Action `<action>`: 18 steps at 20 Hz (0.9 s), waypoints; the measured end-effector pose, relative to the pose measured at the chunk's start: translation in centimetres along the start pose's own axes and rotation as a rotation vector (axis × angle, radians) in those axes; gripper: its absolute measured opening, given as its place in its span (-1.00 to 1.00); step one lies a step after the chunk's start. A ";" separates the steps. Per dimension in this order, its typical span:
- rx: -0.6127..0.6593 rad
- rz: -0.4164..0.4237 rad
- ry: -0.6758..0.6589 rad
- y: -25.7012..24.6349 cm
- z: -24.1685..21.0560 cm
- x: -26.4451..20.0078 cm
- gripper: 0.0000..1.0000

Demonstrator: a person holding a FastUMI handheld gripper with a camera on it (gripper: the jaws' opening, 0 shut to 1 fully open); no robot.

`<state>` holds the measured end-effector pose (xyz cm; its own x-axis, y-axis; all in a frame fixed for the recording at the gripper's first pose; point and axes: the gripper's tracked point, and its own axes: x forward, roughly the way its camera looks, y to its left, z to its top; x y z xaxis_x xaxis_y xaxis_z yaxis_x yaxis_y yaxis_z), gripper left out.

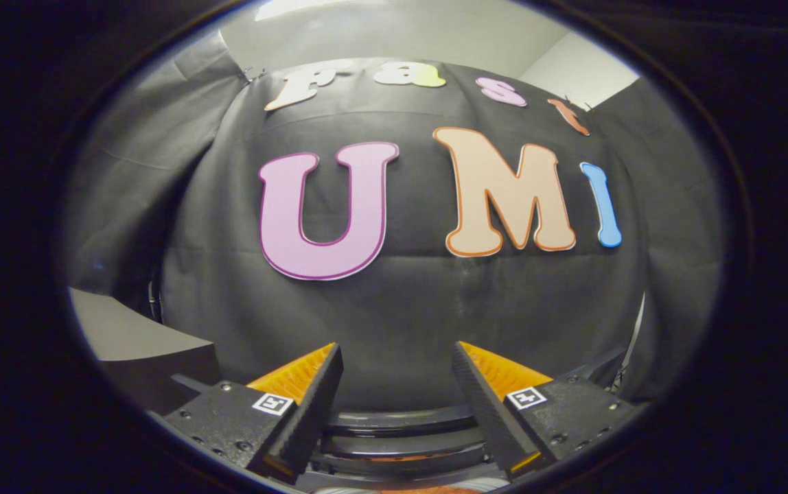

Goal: Put the clothes into the washing machine and then close the washing machine lid.

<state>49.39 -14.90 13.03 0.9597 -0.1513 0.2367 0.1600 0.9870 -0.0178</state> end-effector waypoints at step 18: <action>-0.006 -0.002 0.035 -0.2 -0.6 -1.6 0.94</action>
<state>47.99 -14.94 12.07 0.9669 -0.1556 0.2023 0.1636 0.9862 -0.0236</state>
